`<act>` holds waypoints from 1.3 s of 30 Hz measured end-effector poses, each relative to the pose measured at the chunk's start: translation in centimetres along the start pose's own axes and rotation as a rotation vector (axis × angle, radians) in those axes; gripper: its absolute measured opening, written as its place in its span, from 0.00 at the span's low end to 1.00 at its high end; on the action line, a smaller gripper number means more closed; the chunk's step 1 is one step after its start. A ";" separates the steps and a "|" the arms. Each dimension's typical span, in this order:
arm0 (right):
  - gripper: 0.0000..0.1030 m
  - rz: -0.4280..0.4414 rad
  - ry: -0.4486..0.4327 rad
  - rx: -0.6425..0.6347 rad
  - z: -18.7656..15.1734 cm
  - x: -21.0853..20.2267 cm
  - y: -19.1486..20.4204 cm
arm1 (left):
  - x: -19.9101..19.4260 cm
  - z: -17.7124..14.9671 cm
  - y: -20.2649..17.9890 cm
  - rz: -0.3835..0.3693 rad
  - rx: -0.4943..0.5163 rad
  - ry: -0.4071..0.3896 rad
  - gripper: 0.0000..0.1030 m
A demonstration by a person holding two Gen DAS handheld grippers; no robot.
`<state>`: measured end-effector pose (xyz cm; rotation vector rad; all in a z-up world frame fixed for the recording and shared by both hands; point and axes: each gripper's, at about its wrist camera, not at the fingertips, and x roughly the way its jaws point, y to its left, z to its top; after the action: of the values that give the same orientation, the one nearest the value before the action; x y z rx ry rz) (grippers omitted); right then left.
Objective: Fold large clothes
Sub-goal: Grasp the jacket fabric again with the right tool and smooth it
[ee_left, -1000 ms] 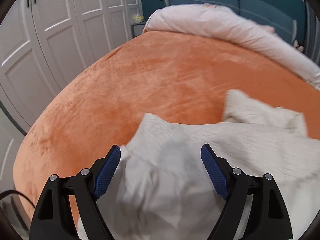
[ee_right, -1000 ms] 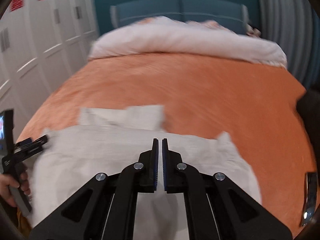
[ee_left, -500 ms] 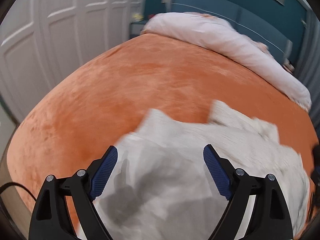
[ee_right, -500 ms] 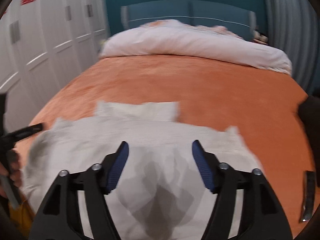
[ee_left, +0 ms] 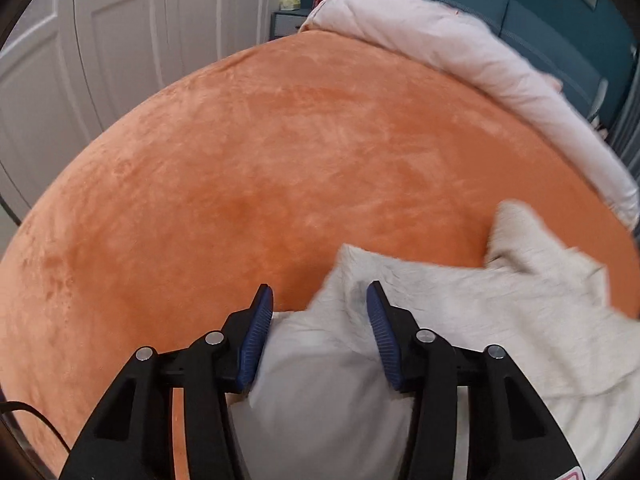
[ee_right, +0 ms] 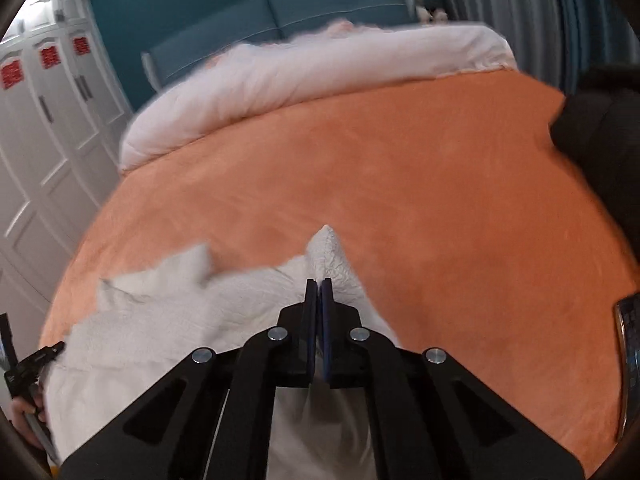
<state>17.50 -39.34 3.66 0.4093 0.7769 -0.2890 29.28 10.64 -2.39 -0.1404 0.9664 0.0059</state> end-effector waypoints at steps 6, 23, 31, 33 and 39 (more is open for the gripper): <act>0.06 -0.164 0.008 -0.114 -0.1 0.3 1.9 | 0.1 0.0 0.3 0.070 -0.007 -0.015 0.63; 0.35 0.282 0.195 -0.545 1.1 10.6 31.3 | 0.3 -1.4 -2.3 0.011 0.037 -0.075 0.66; 0.05 0.276 0.187 -0.430 0.4 13.9 29.8 | 1.0 -2.0 -1.8 -0.015 -0.001 -0.079 0.70; 0.03 0.284 0.251 -0.308 0.4 16.1 27.8 | 1.2 -2.0 -2.0 -0.012 0.002 -0.076 0.70; 0.08 0.236 -0.054 0.094 4.1 8.4 17.7 | 1.3 -1.9 -2.1 -0.011 0.003 -0.074 0.70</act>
<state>32.78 -26.39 4.58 0.5750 0.6567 -0.1152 28.64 8.25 -4.28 -0.1417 0.8915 -0.0009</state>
